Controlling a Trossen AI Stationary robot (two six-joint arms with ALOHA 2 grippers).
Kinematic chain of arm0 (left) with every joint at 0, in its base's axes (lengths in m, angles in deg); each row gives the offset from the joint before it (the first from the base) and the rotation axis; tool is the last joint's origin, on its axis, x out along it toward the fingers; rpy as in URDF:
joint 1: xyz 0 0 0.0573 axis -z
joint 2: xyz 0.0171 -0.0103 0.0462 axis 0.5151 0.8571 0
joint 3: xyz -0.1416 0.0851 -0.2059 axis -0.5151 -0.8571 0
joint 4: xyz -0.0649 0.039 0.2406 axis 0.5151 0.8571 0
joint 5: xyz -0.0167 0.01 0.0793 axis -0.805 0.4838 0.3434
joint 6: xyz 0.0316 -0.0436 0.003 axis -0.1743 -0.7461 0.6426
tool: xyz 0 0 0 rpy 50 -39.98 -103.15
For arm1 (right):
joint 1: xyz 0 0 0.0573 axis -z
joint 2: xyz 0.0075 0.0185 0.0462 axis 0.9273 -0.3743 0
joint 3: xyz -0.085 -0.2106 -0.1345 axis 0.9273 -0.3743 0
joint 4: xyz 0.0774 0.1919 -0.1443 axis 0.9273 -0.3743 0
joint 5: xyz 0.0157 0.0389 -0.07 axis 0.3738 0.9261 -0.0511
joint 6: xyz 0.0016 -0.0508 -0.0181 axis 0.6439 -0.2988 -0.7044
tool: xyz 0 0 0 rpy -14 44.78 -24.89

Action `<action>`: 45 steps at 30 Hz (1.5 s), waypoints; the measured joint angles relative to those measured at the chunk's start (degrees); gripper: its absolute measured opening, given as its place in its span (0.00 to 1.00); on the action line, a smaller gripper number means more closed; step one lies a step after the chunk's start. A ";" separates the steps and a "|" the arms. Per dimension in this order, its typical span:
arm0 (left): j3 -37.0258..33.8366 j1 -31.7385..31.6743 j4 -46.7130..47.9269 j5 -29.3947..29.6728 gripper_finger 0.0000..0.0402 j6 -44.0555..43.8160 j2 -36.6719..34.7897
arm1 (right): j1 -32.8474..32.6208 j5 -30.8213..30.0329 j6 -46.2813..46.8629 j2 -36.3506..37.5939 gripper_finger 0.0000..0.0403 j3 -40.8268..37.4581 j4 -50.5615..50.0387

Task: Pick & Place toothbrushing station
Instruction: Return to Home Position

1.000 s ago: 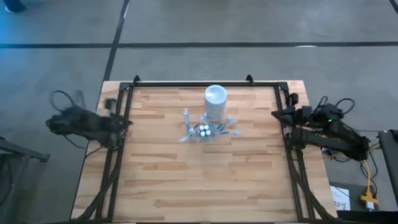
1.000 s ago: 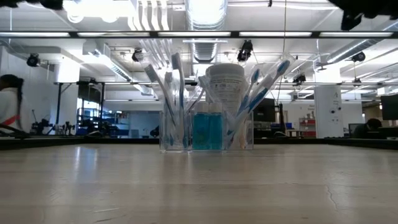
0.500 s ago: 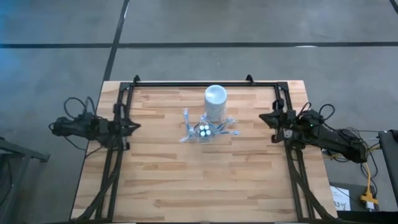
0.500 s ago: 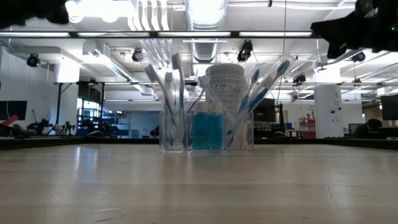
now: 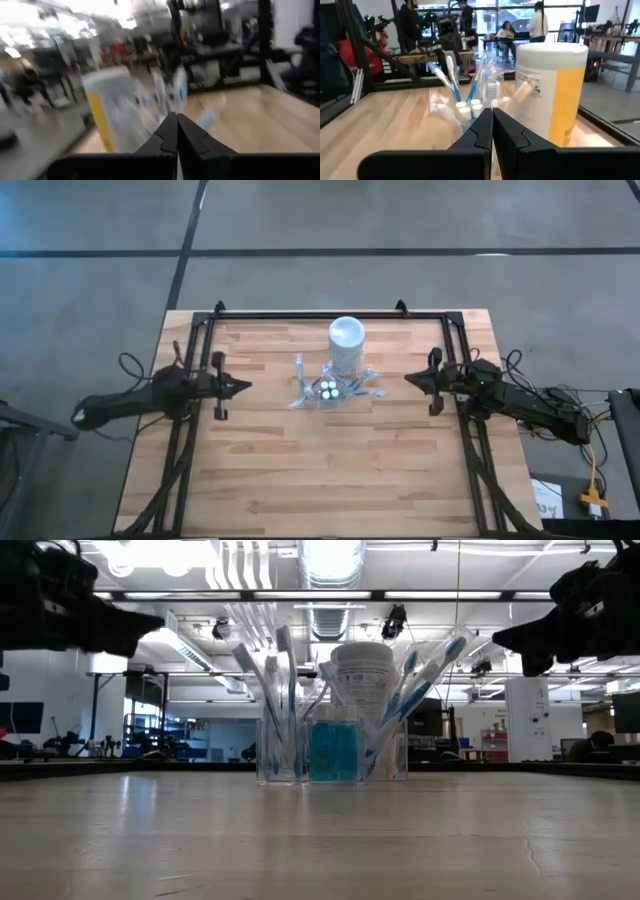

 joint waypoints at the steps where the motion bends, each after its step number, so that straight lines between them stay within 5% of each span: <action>1: -0.01 -2.35 1.56 -3.02 0.00 -1.02 0.04 | 0.02 0.11 -0.45 0.03 0.02 0.00 -0.24; 7: -0.01 -13.77 0.11 -23.87 0.00 -1.82 0.92 | 0.00 0.36 0.15 0.20 0.02 0.00 -0.11; 9: -0.02 -16.21 -1.27 -26.05 0.00 -1.69 0.94 | 0.00 0.35 1.95 0.20 0.02 0.00 0.23; 45: -0.14 -20.13 -0.54 -25.27 0.06 -6.98 1.53 | -0.02 -0.18 2.23 0.02 0.02 0.00 -0.25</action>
